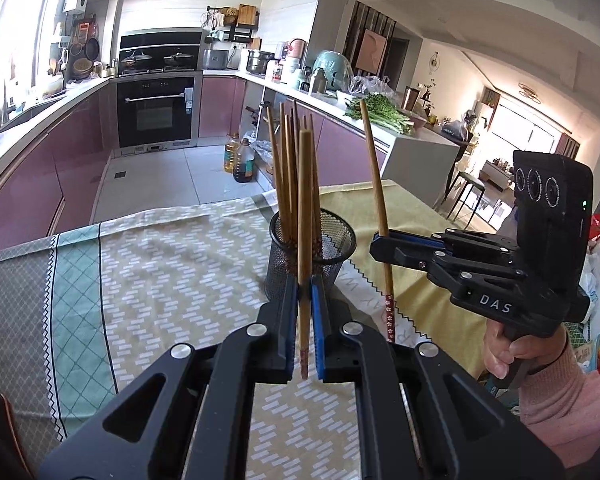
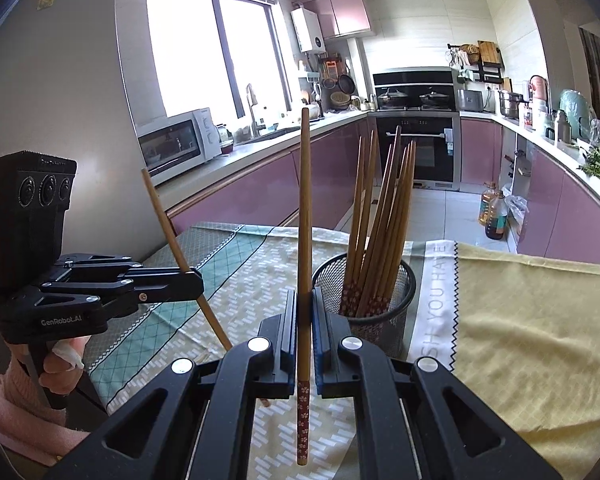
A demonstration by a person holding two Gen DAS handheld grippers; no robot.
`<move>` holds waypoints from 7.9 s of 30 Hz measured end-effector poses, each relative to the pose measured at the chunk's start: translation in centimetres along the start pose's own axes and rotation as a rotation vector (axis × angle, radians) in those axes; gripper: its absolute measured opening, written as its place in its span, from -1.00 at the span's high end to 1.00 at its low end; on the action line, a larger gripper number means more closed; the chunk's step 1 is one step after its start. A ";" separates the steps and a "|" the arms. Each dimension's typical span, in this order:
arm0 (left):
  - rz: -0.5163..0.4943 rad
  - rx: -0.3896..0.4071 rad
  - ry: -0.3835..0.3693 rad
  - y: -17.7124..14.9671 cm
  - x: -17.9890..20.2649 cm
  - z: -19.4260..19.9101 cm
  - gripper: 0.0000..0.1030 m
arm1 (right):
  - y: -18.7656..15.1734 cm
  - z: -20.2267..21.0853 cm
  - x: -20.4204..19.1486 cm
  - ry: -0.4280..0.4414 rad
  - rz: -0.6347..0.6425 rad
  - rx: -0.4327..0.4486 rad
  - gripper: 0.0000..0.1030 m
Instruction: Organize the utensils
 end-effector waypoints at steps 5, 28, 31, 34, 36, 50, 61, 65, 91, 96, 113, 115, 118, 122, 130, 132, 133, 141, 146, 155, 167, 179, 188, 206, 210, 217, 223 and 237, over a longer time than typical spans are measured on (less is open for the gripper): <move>-0.010 0.015 0.004 0.8 0.2 0.4 0.85 | 0.5 0.3 -0.1 -0.003 0.003 0.019 0.89; -0.051 0.075 -0.019 3.7 1.4 1.6 0.85 | 3.2 1.1 -0.1 -0.013 0.009 0.086 0.89; -0.056 0.084 -0.021 4.0 1.6 1.9 0.85 | 3.4 1.1 -0.2 -0.013 0.008 0.091 0.89; -0.060 0.089 -0.023 4.3 1.7 2.0 0.85 | 3.5 1.2 -0.1 -0.012 0.008 0.095 0.89; -0.062 0.090 -0.023 4.5 1.8 2.0 0.85 | 3.5 1.2 -0.1 -0.012 0.008 0.096 0.89; -0.077 0.106 -0.024 5.6 2.2 2.3 0.85 | 4.1 1.3 0.1 -0.003 -0.004 0.116 0.89; -0.090 0.121 -0.027 6.3 2.6 2.8 0.85 | 5.0 1.1 0.3 -0.003 -0.013 0.124 0.89; -0.093 0.126 -0.030 6.5 2.8 2.8 0.85 | 5.4 1.0 0.5 -0.001 -0.018 0.128 0.89; -0.108 0.138 -0.030 6.9 3.1 3.1 0.85 | 6.4 0.9 0.3 0.007 -0.023 0.136 0.89; -0.108 0.139 -0.031 6.9 3.2 3.1 0.85 | 6.6 0.8 0.3 0.008 -0.026 0.135 0.89; -0.106 0.184 -0.003 7.9 2.1 4.1 0.85 | 8.3 0.1 0.6 -0.010 -0.046 0.176 0.89; -0.106 0.185 0.006 8.0 1.9 4.0 0.85 | 8.3 -0.1 0.9 -0.018 -0.051 0.179 0.89; -0.111 0.183 0.021 8.1 1.6 3.5 0.85 | 8.6 -1.0 1.2 -0.030 -0.063 0.177 0.89; -0.120 0.173 0.044 8.1 1.3 2.7 0.85 | 8.6 -1.8 2.0 -0.044 -0.079 0.174 0.89; -0.110 0.132 0.057 8.5 1.0 0.6 0.85 | 8.0 -3.1 2.6 -0.086 -0.089 0.176 0.89; -0.110 0.115 0.059 8.5 0.9 -0.2 0.85 | 7.8 -3.7 2.7 -0.090 -0.094 0.166 0.89; -0.110 0.105 0.062 8.5 0.7 -0.5 0.85 | 7.6 -4.1 2.8 -0.090 -0.100 0.158 0.89; -0.113 0.019 0.073 7.8 -0.3 -3.7 0.85 | 5.9 -5.4 3.2 -0.085 -0.120 0.105 0.89; -0.111 -0.031 0.061 7.5 -0.7 -5.4 0.85 | 4.7 -6.1 3.4 -0.076 -0.142 0.041 0.85; -0.073 -0.055 0.052 6.2 -1.2 -7.3 0.68 | 3.2 -5.9 3.9 -0.069 -0.172 -0.002 0.73; 0.016 0.078 0.140 1.9 -3.4 -3.7 -0.31 | 1.2 -2.1 1.1 -0.121 -0.109 0.070 -0.37; 0.068 0.237 0.290 -2.2 -4.3 1.6 -0.89 | -1.3 0.0 -1.7 -0.217 -0.057 0.149 -0.87; 0.109 0.305 0.345 -4.0 -3.9 4.4 -0.89 | -2.5 1.3 -3.7 -0.275 -0.041 0.220 -0.87; 0.139 0.368 0.397 -5.7 -3.7 7.5 -0.89 | -3.2 2.6 -5.1 -0.301 -0.048 0.279 -0.87; 0.138 0.380 0.410 -5.8 -3.6 7.8 -0.89 | -3.2 2.6 -5.2 -0.298 -0.046 0.283 -0.87; 0.133 0.384 0.416 -6.1 -3.3 8.1 -0.89 | -3.3 2.8 -5.6 -0.298 -0.044 0.289 -0.87; 0.138 0.382 0.419 -6.2 -3.3 8.1 -0.89 | -3.5 2.9 -5.6 -0.301 -0.051 0.289 -0.87; 0.135 0.390 0.427 -6.5 -3.3 8.2 -0.89 | -3.3 3.1 -5.7 -0.297 -0.049 0.294 -0.87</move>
Point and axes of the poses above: each gripper's, at about its wrist camera, not at the fingertips, and z roughly against the way its jaws point, x to its right, y to its top, the point moved 5 cm from there along -z, roughly the way its jaws point, and after that the axes turned 12 degrees about -x, right-handed, at the moved point
